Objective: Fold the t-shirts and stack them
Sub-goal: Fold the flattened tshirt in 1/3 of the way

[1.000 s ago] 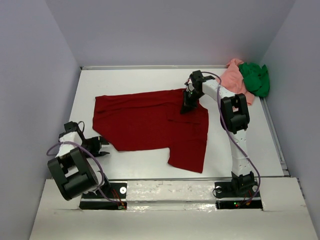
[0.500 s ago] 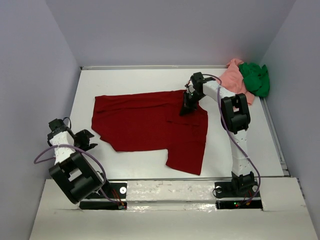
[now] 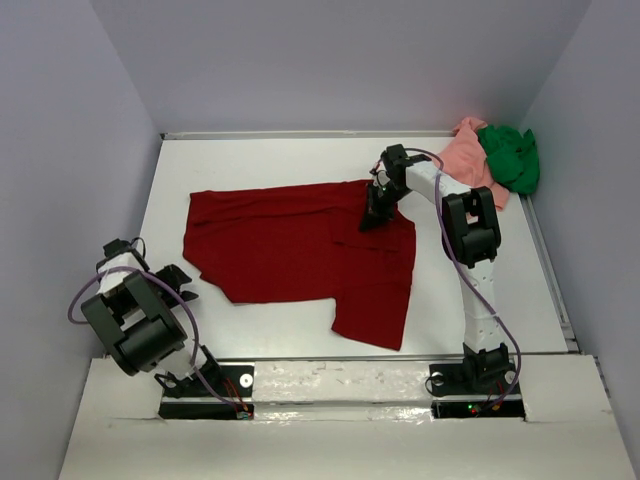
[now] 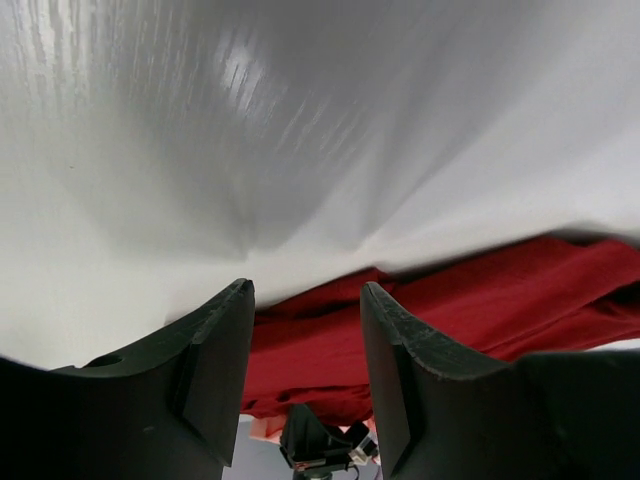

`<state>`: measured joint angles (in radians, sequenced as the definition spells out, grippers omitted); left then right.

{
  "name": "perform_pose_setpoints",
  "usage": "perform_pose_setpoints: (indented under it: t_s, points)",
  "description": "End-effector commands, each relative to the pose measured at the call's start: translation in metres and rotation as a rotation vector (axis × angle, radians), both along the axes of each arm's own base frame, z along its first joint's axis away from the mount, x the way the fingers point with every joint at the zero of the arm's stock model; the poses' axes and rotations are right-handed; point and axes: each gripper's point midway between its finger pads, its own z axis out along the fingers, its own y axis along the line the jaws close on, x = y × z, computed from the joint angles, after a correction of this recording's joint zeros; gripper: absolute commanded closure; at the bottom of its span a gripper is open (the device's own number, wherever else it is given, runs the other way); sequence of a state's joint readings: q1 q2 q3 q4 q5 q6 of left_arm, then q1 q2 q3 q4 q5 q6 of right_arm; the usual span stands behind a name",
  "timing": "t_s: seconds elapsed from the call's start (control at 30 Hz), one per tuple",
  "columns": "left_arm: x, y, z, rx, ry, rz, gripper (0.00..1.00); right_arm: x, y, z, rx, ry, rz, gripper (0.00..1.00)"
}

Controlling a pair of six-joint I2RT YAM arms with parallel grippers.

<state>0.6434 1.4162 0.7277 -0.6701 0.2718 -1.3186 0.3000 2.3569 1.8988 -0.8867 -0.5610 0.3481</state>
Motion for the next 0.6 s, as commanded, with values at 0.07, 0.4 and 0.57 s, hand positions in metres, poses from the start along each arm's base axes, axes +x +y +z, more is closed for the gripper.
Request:
perform_pose_setpoints:
  t_s: [0.07, 0.4, 0.57]
  points:
    - [0.01, 0.012, 0.0, -0.003, 0.013, 0.056, 0.45, 0.002, -0.001, 0.016, -0.01, -0.038, 0.001, 1.0]
    - [0.029, -0.003, -0.014, -0.043, 0.005, 0.046, 0.46, 0.001, -0.005, 0.018, -0.008, -0.034, -0.004, 1.0]
    - [0.041, -0.008, -0.018, -0.059, -0.007, 0.028, 0.46, 0.0, -0.006, 0.018, -0.011, -0.034, -0.004, 1.0]
